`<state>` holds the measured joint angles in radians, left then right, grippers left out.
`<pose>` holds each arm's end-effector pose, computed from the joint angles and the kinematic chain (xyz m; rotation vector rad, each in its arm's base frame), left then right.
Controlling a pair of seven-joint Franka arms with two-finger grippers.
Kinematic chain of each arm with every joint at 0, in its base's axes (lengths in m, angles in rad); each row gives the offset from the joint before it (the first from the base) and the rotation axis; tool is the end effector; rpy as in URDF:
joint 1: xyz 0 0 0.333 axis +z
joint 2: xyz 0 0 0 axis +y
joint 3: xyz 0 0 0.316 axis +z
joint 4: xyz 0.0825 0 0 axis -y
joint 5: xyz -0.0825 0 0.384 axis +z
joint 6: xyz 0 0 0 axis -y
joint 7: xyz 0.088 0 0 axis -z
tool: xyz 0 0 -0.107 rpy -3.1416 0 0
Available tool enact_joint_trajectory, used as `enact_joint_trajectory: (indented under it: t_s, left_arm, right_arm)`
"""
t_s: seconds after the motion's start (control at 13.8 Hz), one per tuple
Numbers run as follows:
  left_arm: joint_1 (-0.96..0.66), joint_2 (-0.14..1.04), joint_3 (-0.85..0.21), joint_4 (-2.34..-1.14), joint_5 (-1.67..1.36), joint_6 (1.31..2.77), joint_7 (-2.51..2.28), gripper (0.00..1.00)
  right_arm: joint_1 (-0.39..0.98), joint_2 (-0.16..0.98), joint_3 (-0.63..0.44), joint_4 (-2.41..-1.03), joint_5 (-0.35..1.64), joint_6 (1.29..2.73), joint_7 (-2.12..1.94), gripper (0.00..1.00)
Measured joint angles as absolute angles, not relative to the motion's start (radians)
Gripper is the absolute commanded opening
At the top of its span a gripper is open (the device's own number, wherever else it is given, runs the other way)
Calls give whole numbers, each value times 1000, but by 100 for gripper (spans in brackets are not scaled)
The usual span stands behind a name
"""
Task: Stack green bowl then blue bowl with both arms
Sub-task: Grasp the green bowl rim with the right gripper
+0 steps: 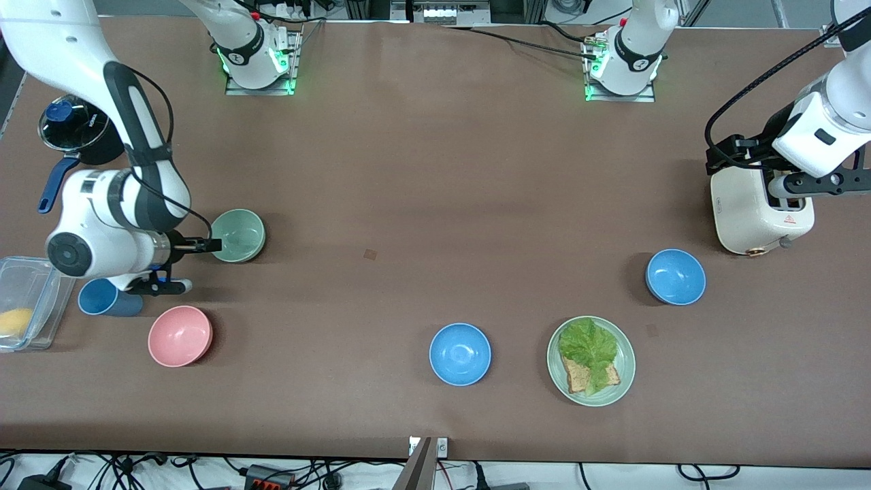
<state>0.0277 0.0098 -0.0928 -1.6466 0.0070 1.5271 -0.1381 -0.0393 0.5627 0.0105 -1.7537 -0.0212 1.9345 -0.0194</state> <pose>0.5476 -0.0347 0.5801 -3.1140 -0.1134 0.1997 0.6179 -0.0197 0.2243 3.0814 0.0022 -0.5958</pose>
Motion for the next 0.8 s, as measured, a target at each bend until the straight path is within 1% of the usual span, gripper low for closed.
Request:
enact_joint_trajectory:
  t_s: [0.07, 0.15, 0.22, 0.36, 0.44, 0.8]
  left_arm:
    - [28, 10, -93, -1647, 7, 1527, -138, 100]
    - [28, 10, -93, -1647, 7, 1527, -138, 100]
    - [28, 10, -93, -1647, 7, 1527, -138, 100]
    - [28, 10, -93, -1647, 7, 1527, -138, 100]
    - [28, 10, -93, -1647, 7, 1527, -138, 100]
    - [28, 10, -93, -1647, 7, 1527, -138, 100]
  right_arm:
    - [-40, 574, 10, -1754, -21, 1934, -19, 87]
    - [-41, 583, 9, -1754, -21, 1934, -19, 72]
    - [-41, 591, 9, -1754, -21, 1934, -19, 52]
    - [-40, 600, 9, -1754, -21, 1929, -19, 7]
    - [-39, 601, 10, -1754, -21, 1924, -19, 0]
    - [-37, 601, 13, -1749, -19, 1890, -18, 0]
